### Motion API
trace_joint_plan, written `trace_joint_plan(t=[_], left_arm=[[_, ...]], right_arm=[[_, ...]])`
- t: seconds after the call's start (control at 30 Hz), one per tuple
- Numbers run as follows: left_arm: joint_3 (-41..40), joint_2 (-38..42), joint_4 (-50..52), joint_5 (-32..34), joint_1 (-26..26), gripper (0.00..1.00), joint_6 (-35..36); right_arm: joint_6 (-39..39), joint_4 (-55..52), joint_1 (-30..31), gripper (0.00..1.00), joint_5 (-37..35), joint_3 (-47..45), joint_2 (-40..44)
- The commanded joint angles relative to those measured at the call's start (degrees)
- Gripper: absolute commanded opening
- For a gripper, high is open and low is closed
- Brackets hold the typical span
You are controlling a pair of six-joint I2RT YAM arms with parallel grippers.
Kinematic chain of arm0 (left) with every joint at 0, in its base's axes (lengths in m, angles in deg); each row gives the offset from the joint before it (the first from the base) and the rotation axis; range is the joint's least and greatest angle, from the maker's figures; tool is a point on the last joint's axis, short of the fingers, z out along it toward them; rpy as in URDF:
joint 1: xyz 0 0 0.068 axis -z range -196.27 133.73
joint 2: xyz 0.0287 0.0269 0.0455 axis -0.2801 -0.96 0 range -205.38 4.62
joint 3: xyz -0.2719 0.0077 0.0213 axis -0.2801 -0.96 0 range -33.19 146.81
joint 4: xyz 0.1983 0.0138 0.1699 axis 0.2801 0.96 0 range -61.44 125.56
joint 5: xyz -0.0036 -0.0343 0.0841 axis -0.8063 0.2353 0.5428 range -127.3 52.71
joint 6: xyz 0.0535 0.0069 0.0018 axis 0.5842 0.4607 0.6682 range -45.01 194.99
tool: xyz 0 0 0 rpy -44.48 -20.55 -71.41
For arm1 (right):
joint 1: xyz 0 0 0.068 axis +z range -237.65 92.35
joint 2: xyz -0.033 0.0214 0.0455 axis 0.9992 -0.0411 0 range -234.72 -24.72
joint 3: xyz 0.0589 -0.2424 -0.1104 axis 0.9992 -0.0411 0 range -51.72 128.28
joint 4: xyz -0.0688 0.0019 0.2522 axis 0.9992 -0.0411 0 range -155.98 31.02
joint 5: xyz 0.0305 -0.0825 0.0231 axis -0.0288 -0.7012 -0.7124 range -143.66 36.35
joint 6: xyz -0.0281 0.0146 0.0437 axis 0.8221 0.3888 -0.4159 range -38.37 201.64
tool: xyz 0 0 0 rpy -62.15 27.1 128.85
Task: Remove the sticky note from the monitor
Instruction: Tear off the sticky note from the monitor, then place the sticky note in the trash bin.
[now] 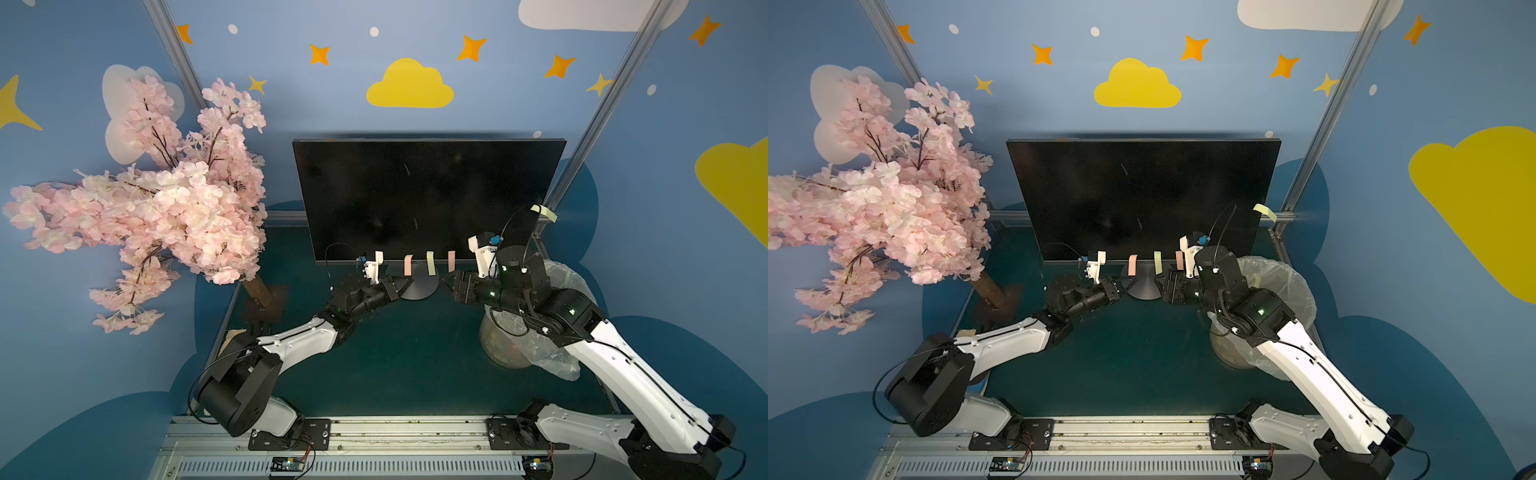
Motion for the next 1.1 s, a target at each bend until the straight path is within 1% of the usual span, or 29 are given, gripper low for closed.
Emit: trace_joint_plan(t=[0.0,0.1,0.2,0.4,0.57,0.7,0.93,1.07], left_arm=[[0.61,4.44,8.50,0.78,1.24,0.03,4.31],[3.34,7.22,15.10,1.22,2.47,0.03,8.06],[7.66,8.34,21.05,1.14,3.12,0.03,12.02],[21.46,5.27,34.03,-0.54,4.83,0.03,20.83],[32.90,-1.49,40.15,-3.31,6.64,0.03,23.97],[42.31,-7.88,44.66,-5.13,9.18,0.03,26.15],[59.38,-20.31,50.51,-10.28,14.43,0.03,27.64],[71.43,-28.96,56.48,-13.67,17.47,0.03,29.25]], right_arm=[[0.15,-0.46,-1.92,0.58,-0.23,-0.66,1.78],[-0.01,-0.83,-4.81,0.58,0.45,-0.92,3.52],[-0.04,-1.55,-7.42,0.58,0.56,-0.89,5.36],[0.38,-5.01,-13.46,0.58,-0.24,0.10,9.57],[-0.04,-8.90,-18.16,0.58,-0.67,0.35,13.07],[-1.34,-12.45,-21.16,0.58,-2.21,0.22,16.60],[-7.48,-16.33,-23.22,0.57,-9.29,-2.02,24.04],[-10.47,-18.25,-23.23,0.57,-13.84,-2.83,28.16]])
